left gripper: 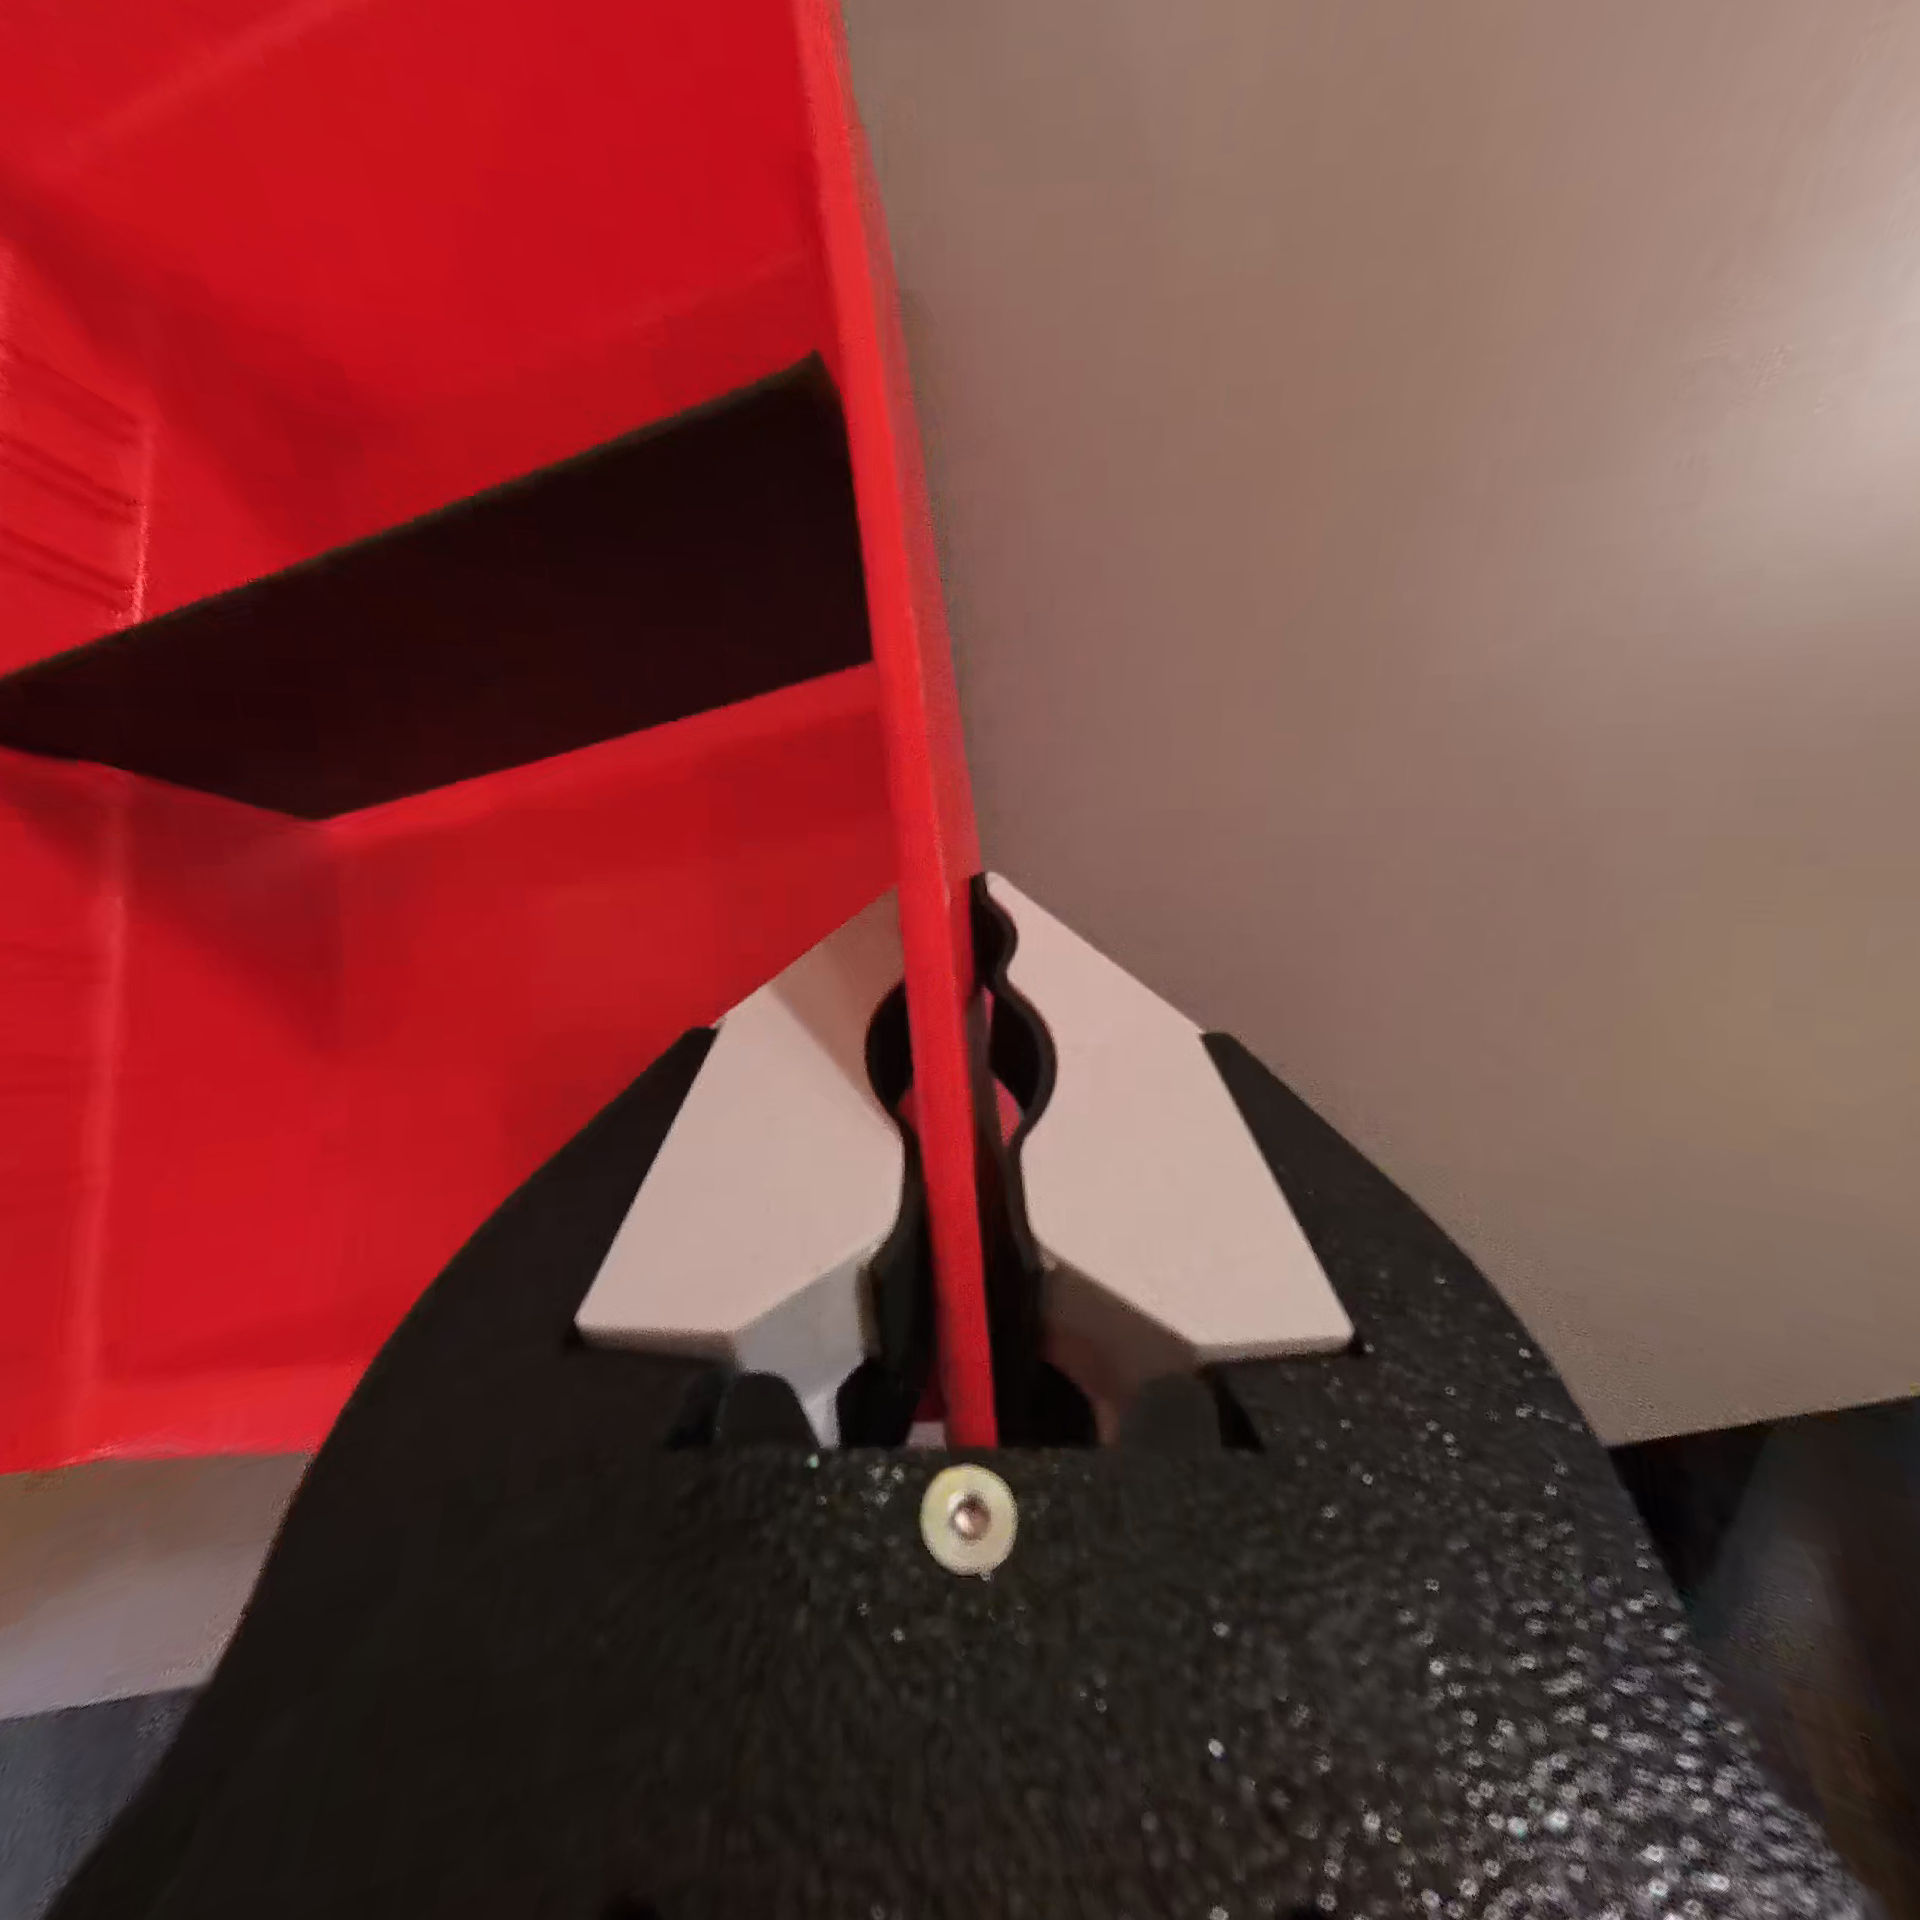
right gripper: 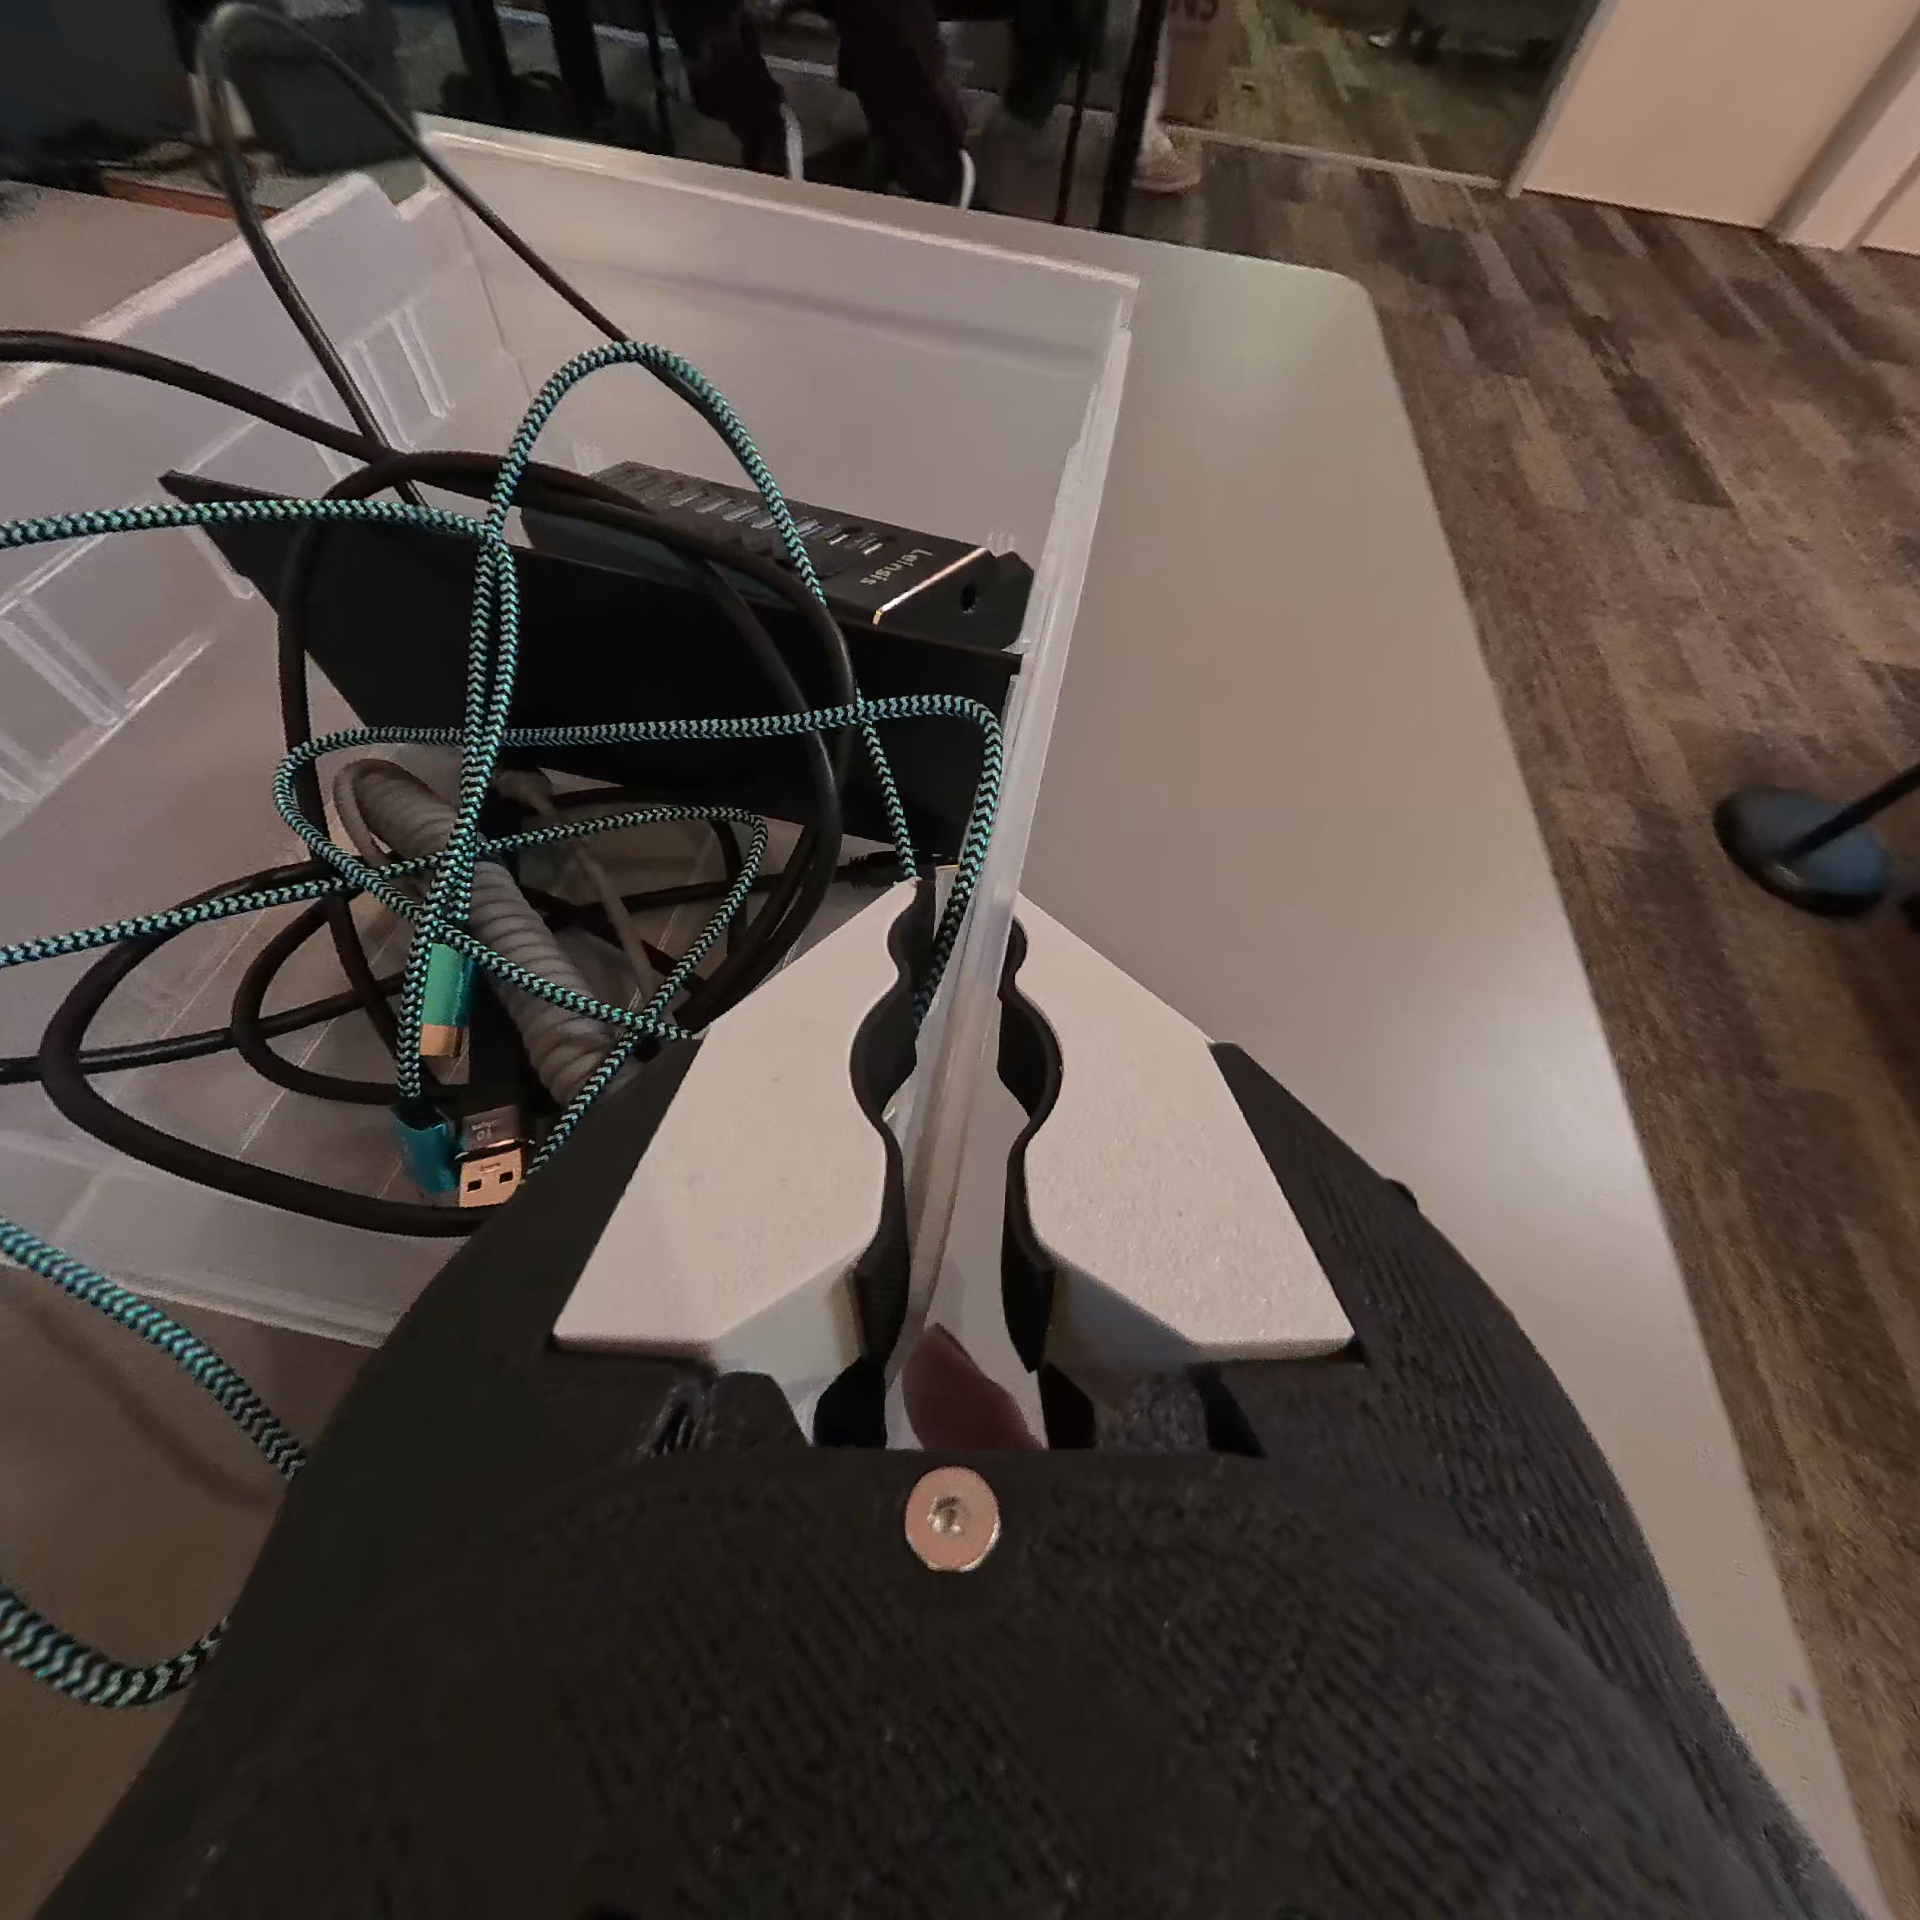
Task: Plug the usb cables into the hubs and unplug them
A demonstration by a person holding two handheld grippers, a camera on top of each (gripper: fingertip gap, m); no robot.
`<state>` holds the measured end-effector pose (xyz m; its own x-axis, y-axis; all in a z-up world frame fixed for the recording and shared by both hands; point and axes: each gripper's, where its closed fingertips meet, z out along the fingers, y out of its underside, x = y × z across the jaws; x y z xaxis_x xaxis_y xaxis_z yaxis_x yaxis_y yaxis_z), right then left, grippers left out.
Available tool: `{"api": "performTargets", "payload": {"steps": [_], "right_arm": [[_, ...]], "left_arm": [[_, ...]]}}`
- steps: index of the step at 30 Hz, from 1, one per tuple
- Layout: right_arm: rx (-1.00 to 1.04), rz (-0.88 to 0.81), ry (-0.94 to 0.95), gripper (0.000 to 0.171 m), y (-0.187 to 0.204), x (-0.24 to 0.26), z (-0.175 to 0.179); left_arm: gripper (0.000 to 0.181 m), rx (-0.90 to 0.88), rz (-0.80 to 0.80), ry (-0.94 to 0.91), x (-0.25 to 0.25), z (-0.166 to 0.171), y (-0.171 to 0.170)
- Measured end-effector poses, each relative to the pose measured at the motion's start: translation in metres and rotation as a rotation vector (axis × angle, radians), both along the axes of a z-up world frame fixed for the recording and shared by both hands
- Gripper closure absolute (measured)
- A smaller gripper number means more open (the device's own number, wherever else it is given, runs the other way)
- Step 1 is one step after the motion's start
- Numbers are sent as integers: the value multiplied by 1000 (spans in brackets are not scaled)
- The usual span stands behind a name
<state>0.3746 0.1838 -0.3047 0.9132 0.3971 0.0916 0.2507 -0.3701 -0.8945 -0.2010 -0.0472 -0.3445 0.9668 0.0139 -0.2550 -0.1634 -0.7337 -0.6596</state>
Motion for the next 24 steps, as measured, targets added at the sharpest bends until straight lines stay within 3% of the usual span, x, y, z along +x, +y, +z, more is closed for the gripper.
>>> {"api": "performTargets", "payload": {"steps": [1,15,24], "right_arm": [[4,15,1,164,1,-9,0],[-4,281,64,165,-11,-196,1],[-27,521,132,152,-62,-347,3]], "left_arm": [[179,20,-7,19,0,2,-1],[179,221,76,156,-16,80,-50],[179,255,91,180,-17,99,-63]]}}
